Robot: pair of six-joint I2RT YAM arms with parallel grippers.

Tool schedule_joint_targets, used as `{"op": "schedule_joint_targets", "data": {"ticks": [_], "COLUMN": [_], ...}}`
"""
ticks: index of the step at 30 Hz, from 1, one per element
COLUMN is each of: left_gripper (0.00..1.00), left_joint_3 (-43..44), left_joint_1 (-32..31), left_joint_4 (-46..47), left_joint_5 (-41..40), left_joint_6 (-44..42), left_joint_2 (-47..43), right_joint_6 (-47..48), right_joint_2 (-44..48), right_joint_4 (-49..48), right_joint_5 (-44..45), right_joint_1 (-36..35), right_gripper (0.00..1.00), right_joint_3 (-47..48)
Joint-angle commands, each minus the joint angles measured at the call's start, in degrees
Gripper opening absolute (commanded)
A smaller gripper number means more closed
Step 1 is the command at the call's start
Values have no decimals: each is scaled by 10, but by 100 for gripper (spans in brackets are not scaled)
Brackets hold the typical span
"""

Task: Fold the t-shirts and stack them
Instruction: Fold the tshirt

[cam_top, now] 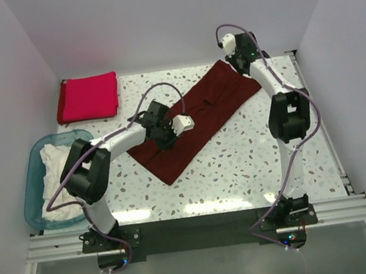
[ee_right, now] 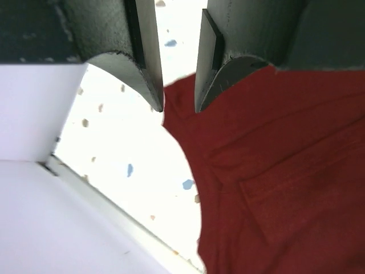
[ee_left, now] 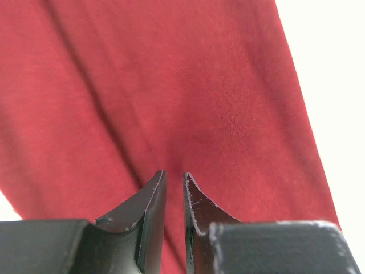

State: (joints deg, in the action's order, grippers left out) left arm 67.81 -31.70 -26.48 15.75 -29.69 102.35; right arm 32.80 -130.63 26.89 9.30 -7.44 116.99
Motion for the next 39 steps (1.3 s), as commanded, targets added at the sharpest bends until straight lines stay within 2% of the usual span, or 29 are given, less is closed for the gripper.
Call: {"op": "schedule_joint_targets", "data": {"ticks": [1, 9, 12, 15, 16, 17, 19, 21, 24, 25, 29, 33, 39], "left_gripper": [22, 18, 17, 17, 17, 17, 18, 19, 22, 24, 37, 40, 40], "left_joint_3": [17, -19, -51, -71, -67, -60, -25, 12, 28, 27, 1, -23, -41], "left_joint_1": [-11, -68, -123, -210, -257, -280, -337, -354, -326, -298, -213, -166, -64], "left_joint_4": [13, -29, -40, -24, -17, -12, -7, -7, 31, 45, 117, 172, 190], "left_joint_5": [4, -29, -11, 13, 32, 39, 60, 51, 76, 96, 151, 148, 151], "left_joint_6": [-26, -34, -8, 43, 61, 97, 111, 104, 131, 140, 189, 205, 264], "left_joint_2": [30, 49, 37, 25, 29, 34, 48, 48, 10, -19, -91, -138, -133], "right_joint_6": [-26, -67, -84, -92, -92, -93, -93, -94, -112, -117, -137, -142, -129], "right_joint_2": [95, 154, 169, 183, 188, 194, 210, 213, 194, 187, 137, 108, 36], "right_joint_4": [42, 159, 200, 246, 257, 260, 258, 260, 273, 276, 273, 262, 244], "right_joint_5": [-24, -69, -89, -110, -120, -126, -136, -153, -190, -198, -233, -241, -199], "right_joint_1": [1, 18, 37, 55, 62, 66, 70, 71, 71, 70, 62, 36, -1], "right_gripper": [33, 33, 33, 32, 31, 31, 30, 29, 24, 23, 18, 17, 15], "right_joint_3": [-11, -47, -60, -80, -90, -115, -143, -178, -186, -185, -165, -159, -132]}}
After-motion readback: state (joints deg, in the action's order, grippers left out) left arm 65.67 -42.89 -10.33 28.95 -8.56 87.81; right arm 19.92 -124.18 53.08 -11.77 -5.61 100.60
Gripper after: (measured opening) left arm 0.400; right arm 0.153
